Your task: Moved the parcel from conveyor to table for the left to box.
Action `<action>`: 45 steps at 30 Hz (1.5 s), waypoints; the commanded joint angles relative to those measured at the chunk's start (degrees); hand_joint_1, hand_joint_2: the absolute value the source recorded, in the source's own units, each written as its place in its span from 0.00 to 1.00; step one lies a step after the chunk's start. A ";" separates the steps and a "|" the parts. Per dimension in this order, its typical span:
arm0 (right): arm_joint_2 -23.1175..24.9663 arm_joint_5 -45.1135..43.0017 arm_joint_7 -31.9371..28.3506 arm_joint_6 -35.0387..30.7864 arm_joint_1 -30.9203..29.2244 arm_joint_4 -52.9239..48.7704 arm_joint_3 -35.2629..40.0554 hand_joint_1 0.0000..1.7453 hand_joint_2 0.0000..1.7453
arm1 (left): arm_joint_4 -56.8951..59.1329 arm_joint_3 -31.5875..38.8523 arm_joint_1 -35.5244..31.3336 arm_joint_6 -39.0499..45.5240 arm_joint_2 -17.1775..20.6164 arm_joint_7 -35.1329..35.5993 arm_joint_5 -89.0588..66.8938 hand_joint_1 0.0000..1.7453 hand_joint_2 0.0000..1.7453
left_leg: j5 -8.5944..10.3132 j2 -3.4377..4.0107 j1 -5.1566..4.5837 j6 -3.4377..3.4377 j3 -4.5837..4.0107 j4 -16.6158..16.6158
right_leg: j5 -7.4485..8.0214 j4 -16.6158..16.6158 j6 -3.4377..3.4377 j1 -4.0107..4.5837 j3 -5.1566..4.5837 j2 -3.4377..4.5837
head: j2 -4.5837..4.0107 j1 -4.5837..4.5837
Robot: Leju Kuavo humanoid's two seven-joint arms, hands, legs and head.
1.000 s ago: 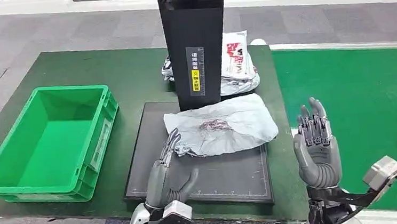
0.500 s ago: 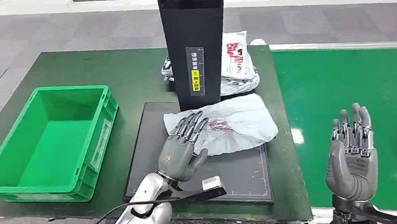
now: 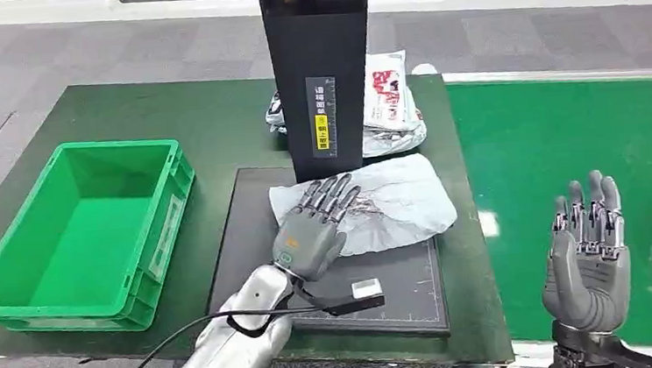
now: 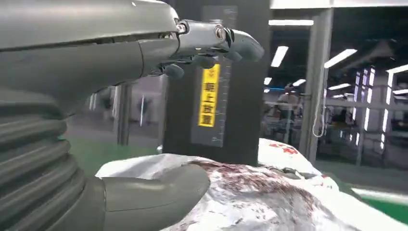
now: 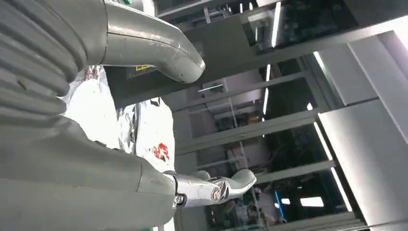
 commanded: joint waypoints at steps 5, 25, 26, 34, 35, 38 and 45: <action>0.74 0.02 -0.59 1.35 -0.56 1.94 -3.40 0.00 1.00 | 27.07 -0.70 -14.37 -11.00 -3.08 -2.88 6.97 0.00 1.00 | 0.08 -0.16 0.03 0.00 0.05 -0.07 | 0.04 -0.08 -0.04 0.03 0.10 -0.07 | 0.00 0.00; -1.74 -1.05 -0.78 -0.08 -3.66 4.92 0.75 0.00 1.00 | 41.40 -1.33 -24.03 -25.40 1.24 7.29 5.69 1.00 1.00 | 0.09 0.14 0.07 -0.02 0.14 -0.10 | 0.14 -0.09 -0.06 0.07 0.17 0.25 | 0.00 0.00; -1.73 -1.06 -0.78 -0.09 -3.67 4.93 0.76 0.00 1.00 | 41.41 -1.32 -24.02 -25.39 1.31 7.29 5.69 1.00 1.00 | 0.12 0.17 0.04 -0.02 0.16 -0.14 | 0.17 -0.10 -0.06 0.04 0.15 0.30 | 0.00 0.00; -1.58 -1.63 -1.06 -0.56 -3.01 5.71 1.03 0.00 1.00 | 40.92 -0.44 -23.50 -22.82 2.31 8.95 5.31 1.00 1.00 | 0.17 0.21 0.09 -0.07 0.35 -0.20 | 0.23 -0.14 -0.12 0.08 0.31 0.29 | 0.00 0.00; -1.58 -1.63 -1.06 -0.56 -3.01 5.71 1.03 0.00 1.00 | 40.92 -0.44 -23.50 -22.82 2.31 8.95 5.31 1.00 1.00 | 0.10 0.17 0.07 -0.06 0.34 -0.10 | 0.14 -0.01 -0.09 0.06 0.32 0.21 | 0.00 0.00; -1.31 -1.41 -1.04 -0.43 -2.60 5.60 1.05 0.00 1.00 | 39.98 -0.19 -23.23 -18.51 2.64 10.08 4.49 1.00 1.00 | 0.15 0.17 0.09 -0.08 0.35 -0.13 | 0.18 -0.04 -0.10 0.08 0.32 0.22 | 0.00 0.00; -0.21 -0.41 -0.96 -1.14 -0.34 3.16 -0.57 0.00 1.00 | 34.02 3.07 -22.29 -5.60 3.88 10.43 4.45 1.00 1.00 | 0.17 0.12 0.07 -0.15 0.26 -0.06 | 0.14 0.08 -0.13 0.06 0.20 0.17 | 0.00 0.00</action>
